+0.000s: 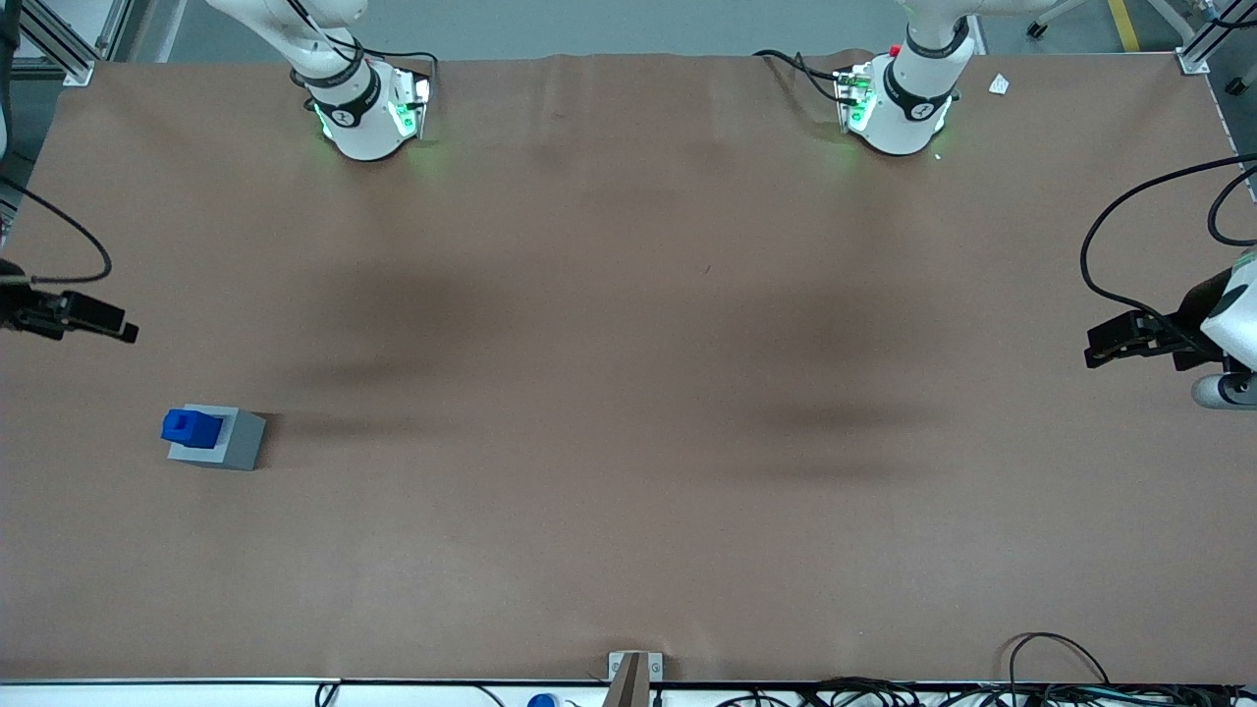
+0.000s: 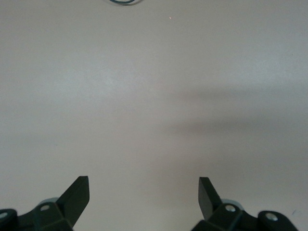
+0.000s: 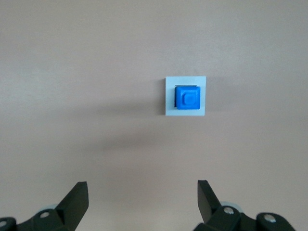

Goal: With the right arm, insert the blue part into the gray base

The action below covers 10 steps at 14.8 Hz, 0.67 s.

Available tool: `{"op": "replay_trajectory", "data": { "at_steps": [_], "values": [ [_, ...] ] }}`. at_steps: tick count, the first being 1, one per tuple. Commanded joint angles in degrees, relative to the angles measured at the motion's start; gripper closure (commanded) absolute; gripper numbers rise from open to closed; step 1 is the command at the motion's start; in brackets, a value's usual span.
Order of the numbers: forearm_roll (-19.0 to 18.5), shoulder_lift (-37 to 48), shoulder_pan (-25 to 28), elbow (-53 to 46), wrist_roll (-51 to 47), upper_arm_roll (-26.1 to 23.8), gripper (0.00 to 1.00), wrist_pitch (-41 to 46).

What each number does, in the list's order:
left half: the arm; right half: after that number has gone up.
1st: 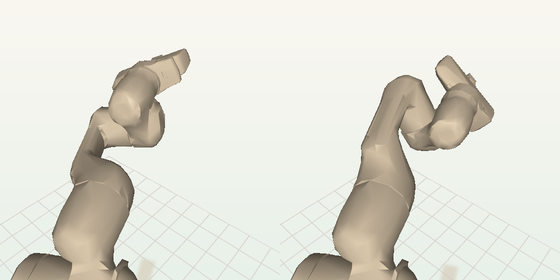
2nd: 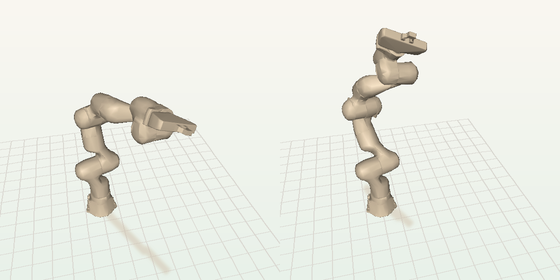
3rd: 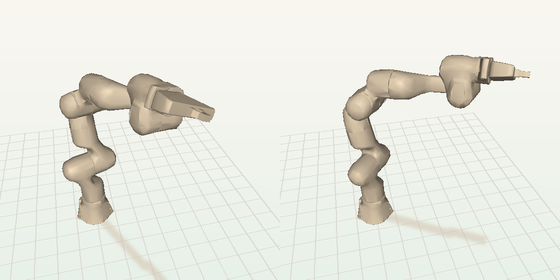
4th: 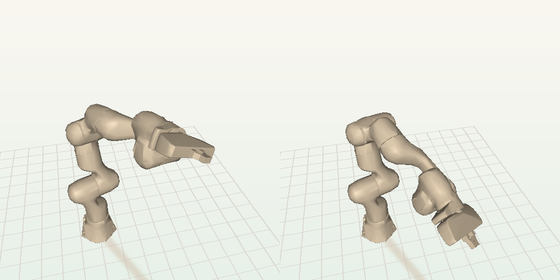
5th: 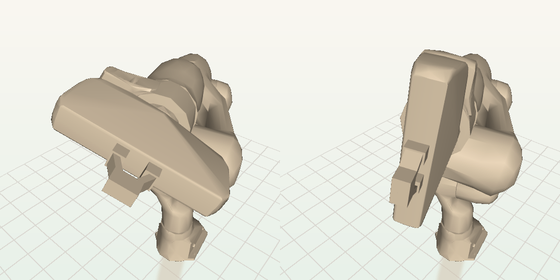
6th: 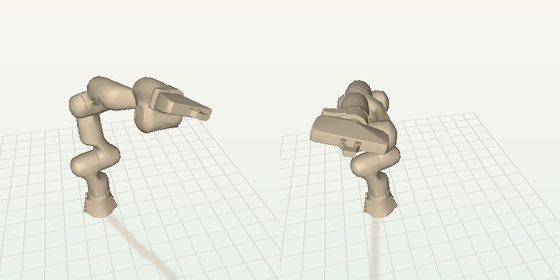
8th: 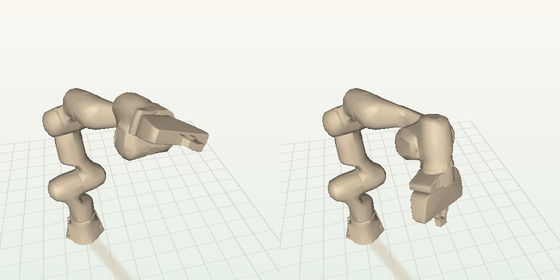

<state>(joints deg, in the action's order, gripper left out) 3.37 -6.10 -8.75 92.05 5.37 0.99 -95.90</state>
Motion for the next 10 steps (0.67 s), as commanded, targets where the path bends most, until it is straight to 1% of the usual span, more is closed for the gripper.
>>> {"op": "replay_trajectory", "data": {
  "at_steps": [1, 4, 5, 6, 8, 10],
  "values": [
    [0.6, 6.0, 0.5, 3.4, -1.5, 0.1, 0.0, 1.3],
    [0.3, 13.5, 2.0, 7.4, -2.1, -0.1, 0.0, 1.5],
    [-0.3, 15.3, 3.0, 8.0, -4.0, -0.3, 0.0, 1.7],
    [-0.9, 16.1, 4.3, 8.0, -6.4, -0.6, 0.0, 2.7],
    [-4.0, 16.2, 5.1, 7.3, -9.7, -2.9, 0.0, 4.1],
    [-4.2, 15.8, 5.1, 5.3, -9.8, -3.8, 0.0, 4.0]
  ]
}}
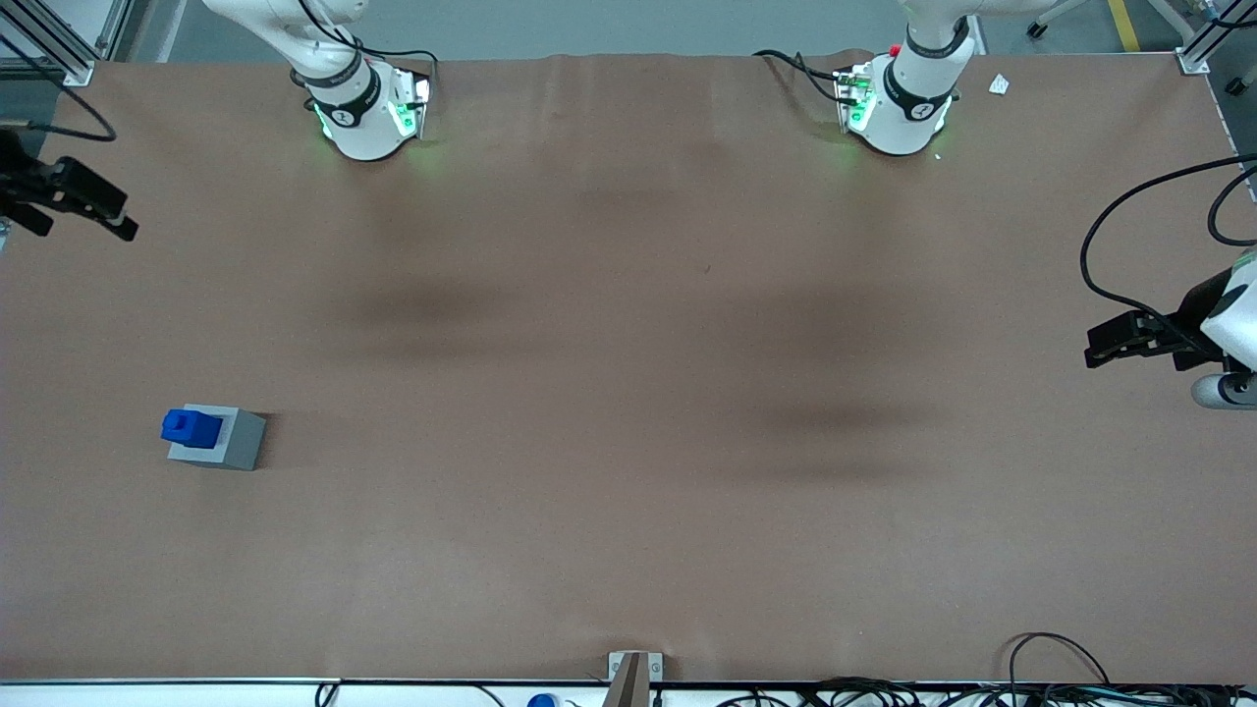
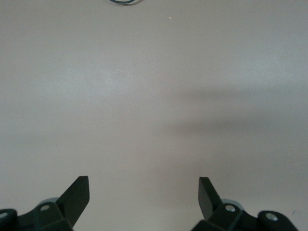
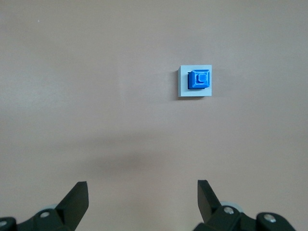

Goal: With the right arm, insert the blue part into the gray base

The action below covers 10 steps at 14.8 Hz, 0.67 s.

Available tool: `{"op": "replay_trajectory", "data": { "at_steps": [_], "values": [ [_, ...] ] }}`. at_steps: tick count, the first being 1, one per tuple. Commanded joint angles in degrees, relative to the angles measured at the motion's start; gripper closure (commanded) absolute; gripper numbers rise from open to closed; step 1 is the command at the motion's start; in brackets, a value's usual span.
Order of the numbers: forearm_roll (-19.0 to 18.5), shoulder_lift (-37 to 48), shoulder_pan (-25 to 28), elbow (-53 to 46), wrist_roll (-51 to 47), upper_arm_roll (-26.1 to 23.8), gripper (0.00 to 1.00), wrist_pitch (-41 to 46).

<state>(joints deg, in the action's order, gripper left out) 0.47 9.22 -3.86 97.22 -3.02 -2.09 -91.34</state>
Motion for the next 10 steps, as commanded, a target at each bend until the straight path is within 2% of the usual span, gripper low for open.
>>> {"op": "replay_trajectory", "data": {
  "at_steps": [1, 10],
  "values": [
    [-1.3, 0.2, 0.1, -1.3, -1.3, -0.6, 0.0, -0.5],
    [-1.5, -0.1, -0.4, -3.4, -1.3, -0.5, 0.0, -0.3]
  ]
}}
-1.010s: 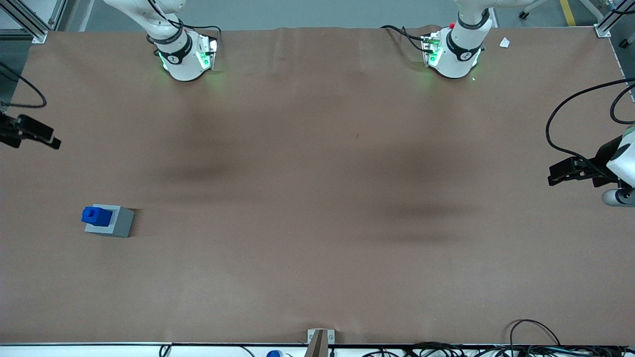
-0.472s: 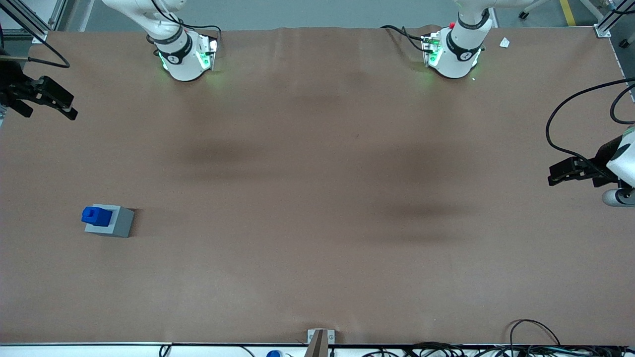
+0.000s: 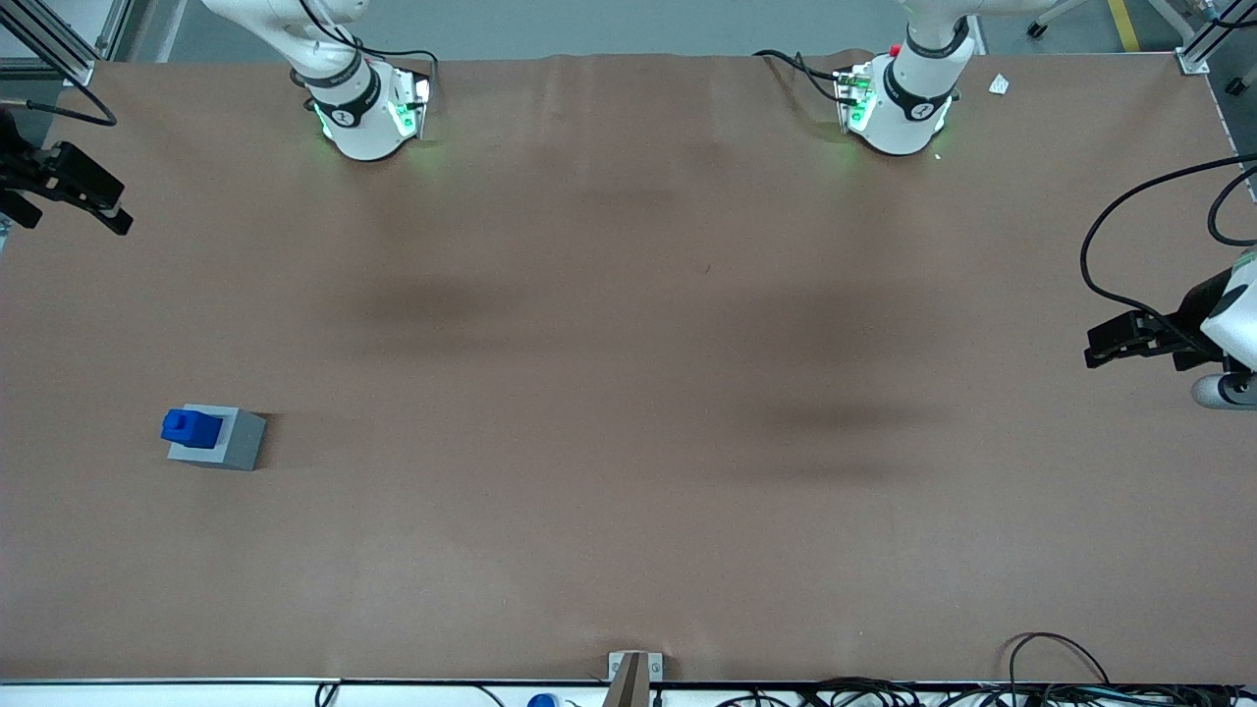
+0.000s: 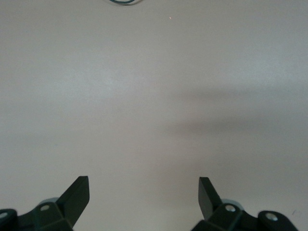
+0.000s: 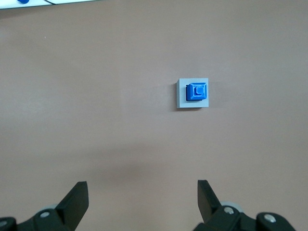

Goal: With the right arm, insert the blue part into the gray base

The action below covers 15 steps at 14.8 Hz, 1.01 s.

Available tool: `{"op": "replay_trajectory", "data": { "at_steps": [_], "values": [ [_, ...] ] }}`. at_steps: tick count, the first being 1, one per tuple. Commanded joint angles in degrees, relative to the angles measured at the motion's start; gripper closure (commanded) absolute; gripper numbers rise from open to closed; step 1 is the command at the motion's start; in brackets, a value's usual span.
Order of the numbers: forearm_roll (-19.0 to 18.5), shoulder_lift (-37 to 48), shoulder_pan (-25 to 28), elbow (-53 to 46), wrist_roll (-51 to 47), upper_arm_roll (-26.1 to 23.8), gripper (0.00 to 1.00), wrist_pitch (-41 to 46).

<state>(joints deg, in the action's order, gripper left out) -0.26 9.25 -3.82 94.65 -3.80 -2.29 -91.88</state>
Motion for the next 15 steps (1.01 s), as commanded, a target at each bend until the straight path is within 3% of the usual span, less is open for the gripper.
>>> {"op": "replay_trajectory", "data": {
  "at_steps": [1, 15],
  "values": [
    [-1.1, -0.1, -0.5, -0.8, -0.3, -0.3, 0.0, 0.2],
    [-1.6, -0.1, 0.0, -0.7, -0.6, -0.3, 0.0, 1.0]
  ]
}}
